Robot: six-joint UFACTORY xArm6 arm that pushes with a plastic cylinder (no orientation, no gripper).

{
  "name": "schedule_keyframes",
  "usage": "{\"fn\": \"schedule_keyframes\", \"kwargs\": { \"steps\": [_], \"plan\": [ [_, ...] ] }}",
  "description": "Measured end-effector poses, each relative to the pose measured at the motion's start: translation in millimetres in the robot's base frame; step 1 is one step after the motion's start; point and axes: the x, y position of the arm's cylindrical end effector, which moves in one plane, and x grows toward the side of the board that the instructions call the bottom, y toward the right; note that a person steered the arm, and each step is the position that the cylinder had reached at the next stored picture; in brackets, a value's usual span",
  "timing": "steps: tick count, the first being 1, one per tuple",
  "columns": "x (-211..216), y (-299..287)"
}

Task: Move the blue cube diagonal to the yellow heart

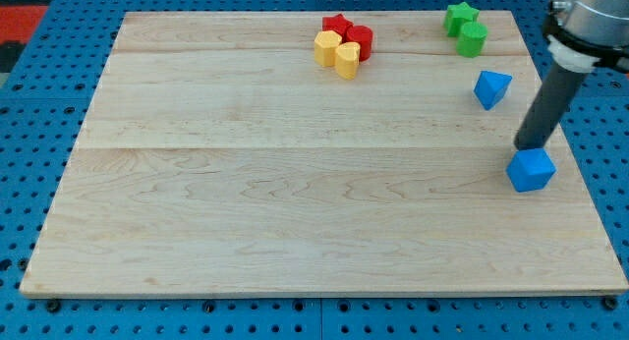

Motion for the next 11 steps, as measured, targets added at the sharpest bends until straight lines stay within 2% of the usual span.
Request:
{"fn": "schedule_keyframes", "kwargs": {
  "steps": [1,6,11],
  "plan": [
    [0,23],
    [24,23],
    [24,4]
  ]
}}
